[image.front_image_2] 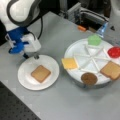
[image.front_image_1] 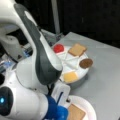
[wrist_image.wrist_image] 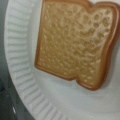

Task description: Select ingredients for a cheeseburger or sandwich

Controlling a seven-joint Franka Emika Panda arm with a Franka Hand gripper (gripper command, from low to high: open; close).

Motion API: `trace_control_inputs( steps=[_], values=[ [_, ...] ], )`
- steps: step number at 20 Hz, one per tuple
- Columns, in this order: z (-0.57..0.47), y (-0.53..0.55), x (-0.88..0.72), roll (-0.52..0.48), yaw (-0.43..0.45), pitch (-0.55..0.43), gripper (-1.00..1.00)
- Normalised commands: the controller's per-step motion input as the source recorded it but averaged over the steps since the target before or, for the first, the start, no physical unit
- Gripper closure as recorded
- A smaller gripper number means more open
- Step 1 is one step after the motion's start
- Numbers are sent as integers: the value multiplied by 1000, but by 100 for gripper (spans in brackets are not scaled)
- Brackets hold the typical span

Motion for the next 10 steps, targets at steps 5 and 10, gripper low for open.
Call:
trace_control_inputs(
  steps=[5,10],
  values=[
    [252,282,-258,-269,-96,169,-100],
    [386,466,-350,-468,-163,166,-100]
  ],
)
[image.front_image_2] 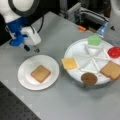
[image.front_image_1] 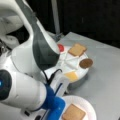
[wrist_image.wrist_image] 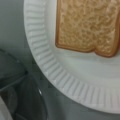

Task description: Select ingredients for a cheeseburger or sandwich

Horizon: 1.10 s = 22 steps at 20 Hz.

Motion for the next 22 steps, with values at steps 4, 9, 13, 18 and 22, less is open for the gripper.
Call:
trace_control_inputs(
  steps=[4,9,13,18,22],
  values=[
    [327,569,-490,-518,-109,103,-100],
    [130,473,-516,-496,-76,16,-100],
    [-66,254,-476,-404,-35,-80,-100],
    [-121,207,-501,-371,12,-81,-100],
    [-90,381,-452,-326,63,-109,-100]
  ],
)
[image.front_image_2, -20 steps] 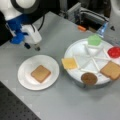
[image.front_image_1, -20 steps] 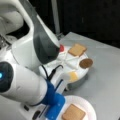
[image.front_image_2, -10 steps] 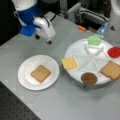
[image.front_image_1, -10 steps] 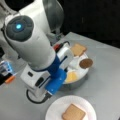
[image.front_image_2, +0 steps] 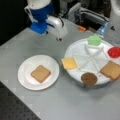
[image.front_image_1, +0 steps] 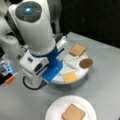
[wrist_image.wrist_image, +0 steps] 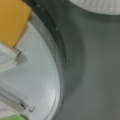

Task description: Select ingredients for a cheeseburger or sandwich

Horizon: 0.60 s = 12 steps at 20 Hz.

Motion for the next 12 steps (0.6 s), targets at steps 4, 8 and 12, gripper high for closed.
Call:
trace_control_inputs(
  steps=[4,8,12],
  values=[
    [-81,527,-430,-287,79,-116,-100],
    [-186,466,-339,-283,51,-104,-100],
    [-250,288,-240,-266,21,-124,-100]
  ],
)
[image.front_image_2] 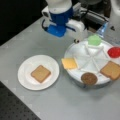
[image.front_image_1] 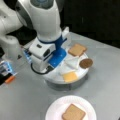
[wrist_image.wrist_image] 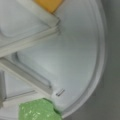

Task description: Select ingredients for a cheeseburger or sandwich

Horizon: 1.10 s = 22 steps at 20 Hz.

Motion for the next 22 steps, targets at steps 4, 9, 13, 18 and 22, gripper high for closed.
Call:
trace_control_inputs(
  steps=[4,9,13,18,22],
  values=[
    [-201,224,-251,-271,27,-122,-100],
    [-163,340,-342,-281,18,-129,-100],
    [-154,321,-394,-287,51,-168,-100],
    [-182,197,-386,-259,85,-204,-100],
    [-196,97,-333,-179,102,-230,-100]
  ],
)
